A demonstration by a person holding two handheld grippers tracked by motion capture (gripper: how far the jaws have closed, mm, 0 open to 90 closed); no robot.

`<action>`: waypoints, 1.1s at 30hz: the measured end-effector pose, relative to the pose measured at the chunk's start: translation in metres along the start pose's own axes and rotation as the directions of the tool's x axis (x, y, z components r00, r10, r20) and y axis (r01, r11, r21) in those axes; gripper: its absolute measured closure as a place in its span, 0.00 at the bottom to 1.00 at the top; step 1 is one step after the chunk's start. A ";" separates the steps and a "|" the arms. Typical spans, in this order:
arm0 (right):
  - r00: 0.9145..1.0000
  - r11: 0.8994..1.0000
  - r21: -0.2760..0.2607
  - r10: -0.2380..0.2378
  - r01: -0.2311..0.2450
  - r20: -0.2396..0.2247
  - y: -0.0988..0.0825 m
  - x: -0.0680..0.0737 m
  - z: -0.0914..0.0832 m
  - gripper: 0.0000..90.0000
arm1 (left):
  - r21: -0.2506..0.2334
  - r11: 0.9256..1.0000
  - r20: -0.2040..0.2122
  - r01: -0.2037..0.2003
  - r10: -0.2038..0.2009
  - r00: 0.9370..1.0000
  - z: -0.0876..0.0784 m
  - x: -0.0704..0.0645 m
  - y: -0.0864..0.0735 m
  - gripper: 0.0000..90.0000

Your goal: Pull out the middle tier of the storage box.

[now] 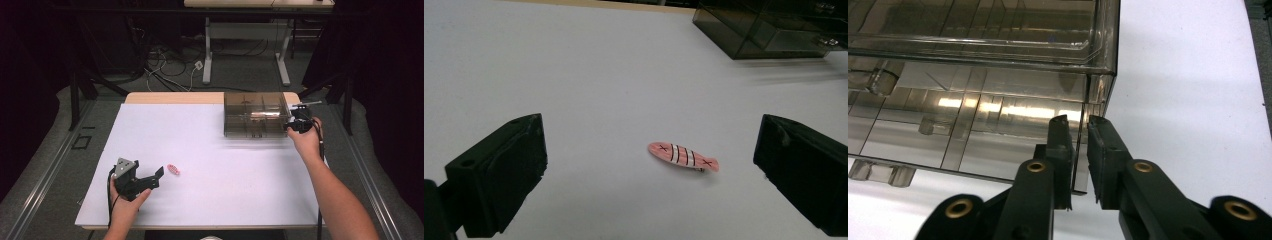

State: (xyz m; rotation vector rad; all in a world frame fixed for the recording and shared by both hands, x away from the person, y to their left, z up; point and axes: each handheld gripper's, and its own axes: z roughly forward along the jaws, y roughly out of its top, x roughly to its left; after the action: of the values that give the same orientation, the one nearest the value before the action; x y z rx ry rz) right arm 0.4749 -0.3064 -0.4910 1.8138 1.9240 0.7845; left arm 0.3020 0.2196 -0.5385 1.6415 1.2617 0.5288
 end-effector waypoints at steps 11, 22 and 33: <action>0.999 0.999 0.022 0.032 -0.033 0.017 0.000 0.001 0.004 0.96 | 0.000 1.000 0.001 0.003 -0.003 1.000 0.000 0.000 0.000 0.01; 0.997 0.997 0.029 0.076 -0.077 0.031 0.000 0.002 0.004 0.98 | 0.000 1.000 0.002 0.004 -0.004 1.000 -0.001 0.001 0.000 0.01; 0.994 0.994 0.045 0.099 -0.101 0.038 0.000 0.004 0.002 0.98 | 0.001 1.000 0.000 0.001 -0.001 1.000 0.000 0.000 0.000 0.01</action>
State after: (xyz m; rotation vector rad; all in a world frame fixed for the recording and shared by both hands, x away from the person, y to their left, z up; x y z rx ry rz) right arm 0.4759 -0.3022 -0.4921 1.9514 1.8558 0.7392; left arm 0.3023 0.2198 -0.5385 1.6415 1.2626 0.5274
